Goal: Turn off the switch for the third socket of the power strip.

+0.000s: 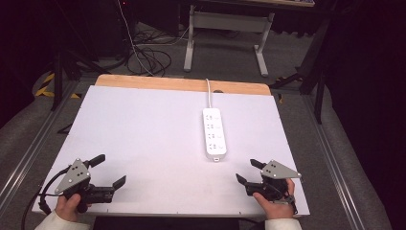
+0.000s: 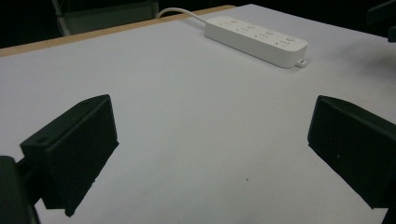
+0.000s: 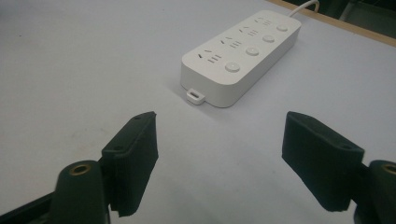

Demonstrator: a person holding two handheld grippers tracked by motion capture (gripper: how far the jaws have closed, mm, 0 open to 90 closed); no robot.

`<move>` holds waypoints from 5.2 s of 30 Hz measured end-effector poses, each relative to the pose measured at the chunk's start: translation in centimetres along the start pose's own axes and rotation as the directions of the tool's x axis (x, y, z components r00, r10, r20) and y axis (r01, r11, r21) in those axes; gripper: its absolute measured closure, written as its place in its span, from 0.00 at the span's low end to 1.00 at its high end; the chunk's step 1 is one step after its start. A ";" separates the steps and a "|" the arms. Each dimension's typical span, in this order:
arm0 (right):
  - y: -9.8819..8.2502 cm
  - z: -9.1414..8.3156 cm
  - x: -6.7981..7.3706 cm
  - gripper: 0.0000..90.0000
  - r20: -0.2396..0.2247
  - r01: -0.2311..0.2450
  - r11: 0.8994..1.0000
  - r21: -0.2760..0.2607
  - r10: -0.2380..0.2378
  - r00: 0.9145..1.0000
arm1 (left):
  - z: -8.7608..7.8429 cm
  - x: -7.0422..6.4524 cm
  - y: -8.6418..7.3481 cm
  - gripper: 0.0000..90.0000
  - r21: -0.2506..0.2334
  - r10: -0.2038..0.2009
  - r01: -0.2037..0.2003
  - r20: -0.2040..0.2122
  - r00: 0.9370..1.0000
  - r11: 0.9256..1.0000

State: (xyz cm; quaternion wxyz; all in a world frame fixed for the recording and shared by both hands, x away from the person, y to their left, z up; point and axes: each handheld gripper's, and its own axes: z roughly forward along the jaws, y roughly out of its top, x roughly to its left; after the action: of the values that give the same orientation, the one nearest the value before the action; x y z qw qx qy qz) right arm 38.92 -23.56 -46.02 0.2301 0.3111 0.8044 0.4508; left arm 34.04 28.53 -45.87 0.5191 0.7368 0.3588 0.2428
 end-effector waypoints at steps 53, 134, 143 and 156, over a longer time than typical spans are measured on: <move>6.6 0.8 0.0 0.38 -0.004 0.052 0.995 0.080 -0.052 0.999 | -0.2 -0.4 0.1 0.02 0.032 0.060 -0.058 -0.046 0.997 0.998; 9.4 13.1 -5.1 1.00 -0.026 0.001 0.968 0.253 0.006 1.000 | -0.3 -0.1 0.2 0.02 0.033 0.060 -0.058 -0.050 0.997 0.998; 9.1 13.9 -5.1 1.00 -0.023 -0.001 0.962 0.274 0.008 1.000 | -0.3 0.0 0.2 0.02 0.035 0.065 -0.063 -0.048 0.997 0.997; 8.9 14.6 -4.8 1.00 -0.026 0.016 0.958 0.286 -0.009 1.000 | -0.2 -0.1 0.2 0.02 0.037 0.068 -0.066 -0.046 0.997 0.997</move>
State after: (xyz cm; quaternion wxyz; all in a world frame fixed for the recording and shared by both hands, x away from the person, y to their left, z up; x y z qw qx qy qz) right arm 54.44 -14.86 -44.98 0.1759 0.3303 0.8658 0.3320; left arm 33.88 28.57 -45.60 0.4889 0.7514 0.3505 0.2711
